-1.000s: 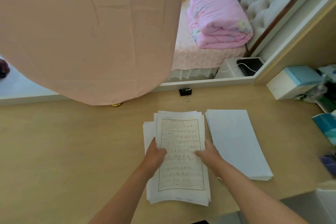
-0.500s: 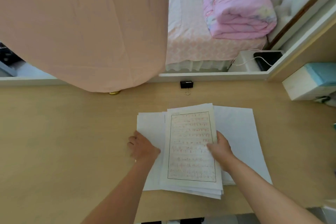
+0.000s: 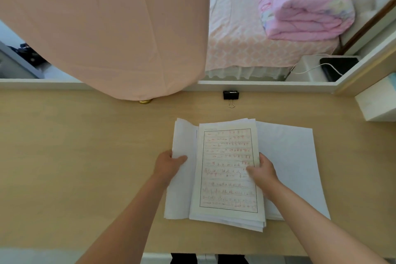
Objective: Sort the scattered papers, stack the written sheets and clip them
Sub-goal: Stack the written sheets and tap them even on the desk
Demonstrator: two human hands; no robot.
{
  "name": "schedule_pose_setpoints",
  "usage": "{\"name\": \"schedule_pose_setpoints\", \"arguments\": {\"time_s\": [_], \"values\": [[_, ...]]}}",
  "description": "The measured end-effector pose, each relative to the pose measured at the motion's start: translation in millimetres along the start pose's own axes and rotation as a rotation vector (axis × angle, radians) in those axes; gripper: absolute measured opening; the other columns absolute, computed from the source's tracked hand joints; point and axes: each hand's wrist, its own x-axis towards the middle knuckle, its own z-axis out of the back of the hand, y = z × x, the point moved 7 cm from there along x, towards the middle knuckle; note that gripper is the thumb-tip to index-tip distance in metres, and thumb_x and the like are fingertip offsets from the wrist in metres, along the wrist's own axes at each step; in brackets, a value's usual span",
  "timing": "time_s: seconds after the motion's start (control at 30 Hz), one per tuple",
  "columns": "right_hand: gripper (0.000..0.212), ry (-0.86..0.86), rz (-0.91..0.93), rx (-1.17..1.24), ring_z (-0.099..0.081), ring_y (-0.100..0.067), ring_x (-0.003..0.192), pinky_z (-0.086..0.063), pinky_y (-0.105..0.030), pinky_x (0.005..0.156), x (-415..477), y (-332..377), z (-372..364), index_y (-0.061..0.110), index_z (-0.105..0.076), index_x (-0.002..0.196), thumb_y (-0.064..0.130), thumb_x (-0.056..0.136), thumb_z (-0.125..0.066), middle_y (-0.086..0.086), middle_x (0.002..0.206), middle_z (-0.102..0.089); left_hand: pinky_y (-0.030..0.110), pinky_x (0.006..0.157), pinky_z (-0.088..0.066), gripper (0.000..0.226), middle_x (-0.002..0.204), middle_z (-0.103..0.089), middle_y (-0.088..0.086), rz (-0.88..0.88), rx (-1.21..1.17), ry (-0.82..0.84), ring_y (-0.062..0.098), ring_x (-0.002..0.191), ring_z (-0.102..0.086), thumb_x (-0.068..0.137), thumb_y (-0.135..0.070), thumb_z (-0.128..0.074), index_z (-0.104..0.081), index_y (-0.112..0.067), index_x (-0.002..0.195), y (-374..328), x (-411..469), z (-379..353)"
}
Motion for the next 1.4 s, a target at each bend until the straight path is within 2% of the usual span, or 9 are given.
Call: {"name": "schedule_pose_setpoints", "arguments": {"time_s": [0.13, 0.27, 0.4, 0.5, 0.67, 0.83, 0.97, 1.2, 1.4], "values": [[0.044, 0.164, -0.029, 0.149, -0.070, -0.023, 0.101, -0.059, -0.042, 0.080, -9.0, 10.8, -7.2, 0.027, -0.064, 0.113, -0.009, 0.091, -0.051, 0.001, 0.110, -0.073, 0.041, 0.087, -0.054, 0.027, 0.115, -0.070, 0.010, 0.060, -0.088, 0.053, 0.027, 0.095, -0.066, 0.097, -0.016, -0.053, -0.063, -0.008, 0.121, 11.9, -2.2, 10.3], [0.040, 0.182, -0.047, 0.111, -0.069, -0.024, 0.103, -0.059, -0.041, 0.082, -12.8, 10.8, -35.3, 0.020, -0.059, 0.121, -0.006, 0.091, -0.053, -0.003, 0.117, -0.070, 0.048, 0.094, -0.055, 0.036, 0.111, -0.075, 0.001, 0.152, -0.243, 0.333, 0.023, 0.102, -0.071, 0.093, -0.049, -0.061, -0.066, -0.022, 0.116, 17.4, -8.9, -3.3], [0.034, 0.105, -0.028, -0.019, -0.065, -0.022, 0.101, -0.054, -0.026, 0.069, -22.0, 10.4, -64.5, 0.018, -0.053, 0.121, -0.001, 0.093, -0.054, -0.003, 0.119, -0.066, 0.033, 0.080, -0.060, 0.042, 0.121, -0.070, 0.006, -0.059, -0.141, 0.340, 0.019, 0.100, -0.071, 0.087, -0.011, -0.073, -0.058, -0.015, 0.125, 12.2, -9.0, 5.2], [0.030, 0.045, 0.009, 0.051, -0.064, -0.020, 0.102, -0.052, -0.025, 0.071, -30.7, 17.7, -66.6, 0.019, -0.054, 0.121, 0.004, 0.095, -0.054, -0.002, 0.118, -0.066, 0.046, 0.090, -0.058, 0.045, 0.124, -0.069, 0.005, -0.167, -0.186, 0.458, 0.024, 0.108, -0.069, 0.092, -0.004, -0.064, -0.054, -0.020, 0.132, -7.6, -18.2, 16.1], [0.042, 0.251, 0.085, 0.363, -0.066, -0.025, 0.115, -0.052, -0.052, 0.098, -45.0, 40.1, -44.6, 0.027, -0.053, 0.135, 0.015, 0.095, -0.058, -0.001, 0.126, -0.069, 0.047, 0.094, -0.055, 0.046, 0.128, -0.067, 0.005, -0.246, -0.184, 0.701, 0.029, 0.116, -0.065, 0.096, 0.003, -0.052, -0.052, -0.021, 0.135, -60.1, -49.9, 18.2], [0.038, 0.338, 0.039, 0.305, -0.066, -0.027, 0.115, -0.048, -0.050, 0.103, -59.4, 46.0, 7.6, 0.013, -0.056, 0.135, 0.017, 0.098, -0.054, -0.006, 0.125, -0.069, 0.054, 0.095, -0.052, 0.050, 0.132, -0.065, 0.006, -0.193, -0.185, 0.822, 0.033, 0.119, -0.063, 0.099, 0.002, -0.048, -0.049, -0.030, 0.137, -91.8, -61.1, -17.9], [0.033, 0.293, 0.037, 0.351, -0.068, -0.031, 0.110, -0.056, -0.047, 0.091, -62.6, 43.8, 58.6, 0.015, -0.060, 0.125, 0.004, 0.094, -0.058, -0.010, 0.121, -0.070, 0.058, 0.096, -0.051, 0.044, 0.126, -0.067, 0.010, -0.117, -0.144, 0.735, 0.034, 0.112, -0.066, 0.098, -0.002, -0.052, -0.049, -0.020, 0.137, -105.2, -56.5, -73.6], [0.028, -0.256, 0.039, 0.131, -0.068, -0.014, 0.085, -0.051, -0.025, 0.062, -32.1, 18.7, 162.5, 0.015, -0.064, 0.107, 0.000, 0.085, -0.071, -0.001, 0.101, -0.071, 0.042, 0.073, -0.061, 0.052, 0.118, -0.062, 0.002, -0.113, 0.227, 0.656, 0.025, 0.102, -0.066, 0.087, -0.002, -0.065, -0.040, -0.027, 0.125, -112.2, -78.5, -183.5], [0.028, -0.263, 0.009, -0.107, -0.062, -0.020, 0.099, -0.051, -0.031, 0.078, 11.2, -9.6, 180.4, 0.021, -0.056, 0.119, 0.017, 0.091, -0.062, 0.002, 0.114, -0.065, 0.037, 0.078, -0.058, 0.046, 0.114, -0.062, -0.001, -0.240, 0.489, 0.371, 0.024, 0.102, -0.062, 0.082, -0.007, -0.053, -0.051, -0.027, 0.123, -98.0, -54.9, -228.4]]}}
